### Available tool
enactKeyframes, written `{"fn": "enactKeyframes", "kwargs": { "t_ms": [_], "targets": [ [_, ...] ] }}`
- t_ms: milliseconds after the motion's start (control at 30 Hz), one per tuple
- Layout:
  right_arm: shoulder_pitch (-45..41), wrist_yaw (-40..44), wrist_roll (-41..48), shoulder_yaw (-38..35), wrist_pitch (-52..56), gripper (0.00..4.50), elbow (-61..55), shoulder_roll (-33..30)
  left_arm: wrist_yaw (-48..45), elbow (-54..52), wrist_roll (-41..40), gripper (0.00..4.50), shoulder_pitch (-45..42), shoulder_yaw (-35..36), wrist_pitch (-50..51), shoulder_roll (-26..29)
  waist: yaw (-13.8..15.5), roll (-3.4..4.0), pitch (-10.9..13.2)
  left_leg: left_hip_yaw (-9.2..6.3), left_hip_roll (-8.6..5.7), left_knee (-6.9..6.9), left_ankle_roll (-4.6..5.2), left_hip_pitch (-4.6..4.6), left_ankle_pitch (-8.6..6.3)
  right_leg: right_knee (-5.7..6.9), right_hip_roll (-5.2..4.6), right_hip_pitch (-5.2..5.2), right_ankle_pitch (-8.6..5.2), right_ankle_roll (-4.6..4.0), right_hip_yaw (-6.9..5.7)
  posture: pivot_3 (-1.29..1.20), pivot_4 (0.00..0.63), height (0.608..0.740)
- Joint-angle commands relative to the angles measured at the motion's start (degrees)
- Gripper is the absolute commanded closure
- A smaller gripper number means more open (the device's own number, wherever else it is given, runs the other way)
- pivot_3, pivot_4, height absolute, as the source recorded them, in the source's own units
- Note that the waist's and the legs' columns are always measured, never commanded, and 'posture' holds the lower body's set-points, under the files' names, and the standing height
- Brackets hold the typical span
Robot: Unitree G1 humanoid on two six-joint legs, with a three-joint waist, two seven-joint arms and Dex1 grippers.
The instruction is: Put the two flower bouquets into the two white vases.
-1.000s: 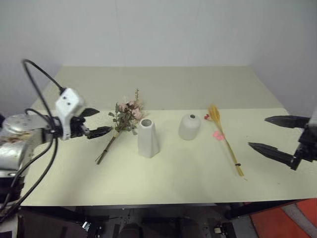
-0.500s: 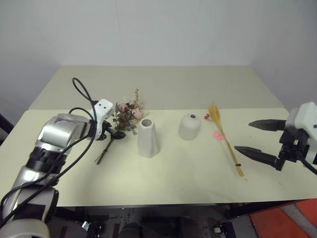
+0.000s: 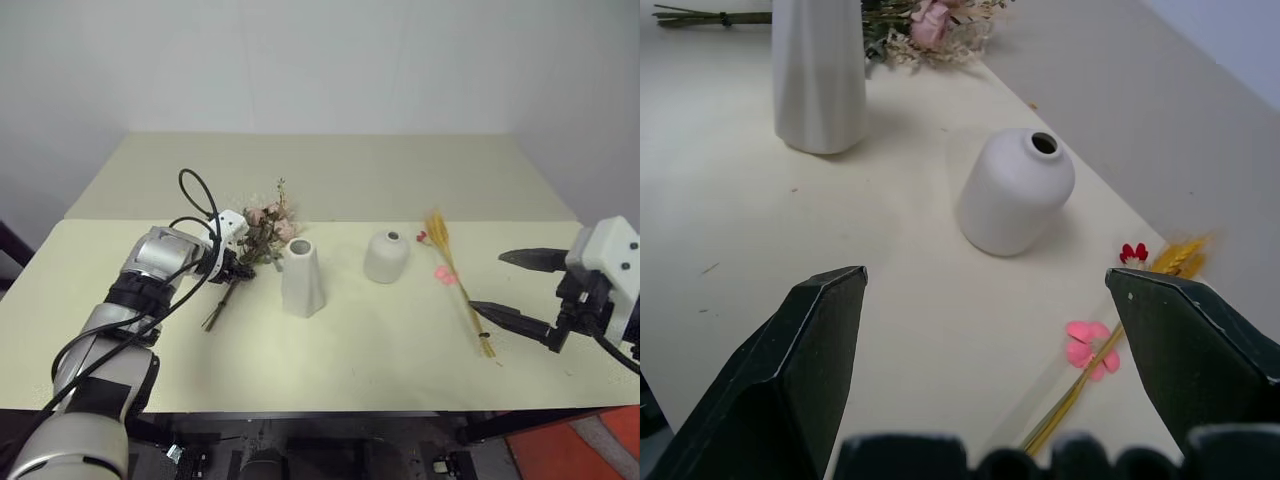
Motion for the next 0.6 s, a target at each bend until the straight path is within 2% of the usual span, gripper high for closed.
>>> {"fn": "enactKeyframes", "kwargs": {
  "t_ms": [33,100,133,267,367,500,600],
  "targets": [
    [-0.64,-0.46,0.24,-2.65,0.00,0.00,-0.27,-0.09,0.60,-0.02,0.40,3.74,-0.94,2.59,-1.32,-1.35,0.15,0.00,0.00,0.00,0.00,0.01,0.00,-0.01,0.00,0.00,0.00,0.00,0.01,-0.01,0.00,0.00,0.150,0.740],
    [-0.69,-0.09,-0.09,-2.69,-0.32,0.00,0.05,-0.36,2.35,-1.87,-0.05,4.33,-0.47,5.46,-3.03,-1.72,0.22,0.00,0.00,-0.03,0.00,0.03,0.00,-0.08,0.00,-0.01,0.00,-0.04,0.02,-0.02,-0.02,0.00,0.150,0.740],
    [-0.72,0.10,-0.14,-2.84,-0.38,0.00,0.22,-0.46,3.78,-3.02,-0.89,4.38,-0.22,7.90,-4.64,-2.27,0.22,0.00,0.00,-0.05,0.01,0.06,0.00,-0.13,0.00,-0.01,0.00,-0.07,0.04,-0.05,-0.04,0.00,0.150,0.740],
    [-0.01,1.09,-0.26,-4.24,-0.56,0.00,0.53,-0.25,9.24,-8.12,-10.54,4.38,-0.88,24.41,-10.26,-7.42,0.36,-0.01,0.01,-0.13,0.02,0.18,0.00,-0.35,0.00,0.00,-0.02,-0.20,0.07,-0.08,-0.11,0.00,0.150,0.740],
    [1.08,1.15,-1.45,-4.90,-1.95,0.00,0.43,0.93,8.50,-15.42,-17.86,4.38,-0.76,32.73,-14.14,-10.24,0.39,-0.01,0.00,-0.23,0.04,0.38,0.00,-0.63,0.00,0.01,-0.03,-0.31,0.11,-0.07,-0.23,0.00,0.150,0.740],
    [2.23,1.23,-2.82,-4.73,-5.53,0.00,-0.57,3.87,4.40,-23.15,-27.26,4.38,-2.31,37.20,-14.60,-12.44,0.42,0.00,0.00,-0.21,0.01,0.41,0.00,-0.68,0.00,0.00,-0.05,-0.32,0.15,-0.02,-0.20,0.00,0.150,0.740],
    [3.06,0.25,-3.55,-4.24,-6.15,0.00,-1.68,5.46,3.64,-23.80,-34.98,4.38,-5.79,39.78,-9.95,-13.40,0.58,0.00,0.00,-0.21,-0.01,0.51,0.00,-0.66,0.00,0.02,-0.06,-0.28,0.16,-0.01,-0.20,0.00,0.150,0.740]
  ]
}}
